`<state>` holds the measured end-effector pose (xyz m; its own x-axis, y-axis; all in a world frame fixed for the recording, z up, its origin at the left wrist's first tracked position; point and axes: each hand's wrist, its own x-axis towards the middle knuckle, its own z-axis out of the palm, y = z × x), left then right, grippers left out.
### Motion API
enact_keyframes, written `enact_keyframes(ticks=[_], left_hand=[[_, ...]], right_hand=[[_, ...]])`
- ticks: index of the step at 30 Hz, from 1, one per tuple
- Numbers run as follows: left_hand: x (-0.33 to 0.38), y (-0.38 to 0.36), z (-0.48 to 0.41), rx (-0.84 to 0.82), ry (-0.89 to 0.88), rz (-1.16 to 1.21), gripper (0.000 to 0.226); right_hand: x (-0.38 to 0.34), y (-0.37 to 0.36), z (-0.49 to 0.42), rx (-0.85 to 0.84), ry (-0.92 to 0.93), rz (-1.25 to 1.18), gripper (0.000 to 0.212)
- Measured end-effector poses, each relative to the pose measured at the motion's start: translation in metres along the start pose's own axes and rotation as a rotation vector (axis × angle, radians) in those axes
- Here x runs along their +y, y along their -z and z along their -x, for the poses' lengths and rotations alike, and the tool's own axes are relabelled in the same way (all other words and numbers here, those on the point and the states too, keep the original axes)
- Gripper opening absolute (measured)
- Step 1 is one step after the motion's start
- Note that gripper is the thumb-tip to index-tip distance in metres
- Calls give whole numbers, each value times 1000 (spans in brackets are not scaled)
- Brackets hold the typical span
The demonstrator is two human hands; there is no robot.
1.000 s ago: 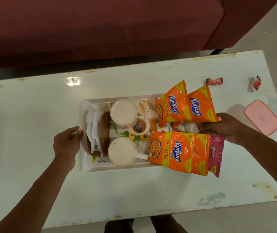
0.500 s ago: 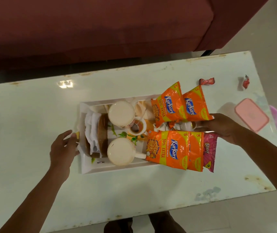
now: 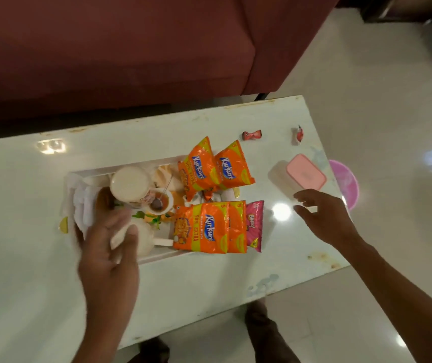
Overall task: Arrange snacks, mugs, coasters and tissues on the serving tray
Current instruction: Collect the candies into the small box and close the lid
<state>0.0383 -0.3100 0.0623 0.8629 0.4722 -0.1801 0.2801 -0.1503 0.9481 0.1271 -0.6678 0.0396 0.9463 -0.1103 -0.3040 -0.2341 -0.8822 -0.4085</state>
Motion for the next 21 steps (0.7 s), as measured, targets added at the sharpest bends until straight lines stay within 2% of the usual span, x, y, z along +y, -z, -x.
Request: enact_keyframes(ticks=[3,5,10,13,17,21], left_hand=[[18,-59,32,-149,113,136,20],[27,-99,53,-197,180,198,22],[40,-204,92,-169,282,279,23],[40,-249,103,-146,350,264,18],[40,-278,109,-179,387,175,20],[38,-286,105,-206,388,112,20]], right_hand=[[34,14,-14,92,-29,6,39],[54,20,-28,71,-7,48,55],[78,32,-74,-94,232,235,103],[76,31,-102,-228,357,368,121],[71,18,-122,-327,423,525,123],[71,18,-126,-373,399,422,116]])
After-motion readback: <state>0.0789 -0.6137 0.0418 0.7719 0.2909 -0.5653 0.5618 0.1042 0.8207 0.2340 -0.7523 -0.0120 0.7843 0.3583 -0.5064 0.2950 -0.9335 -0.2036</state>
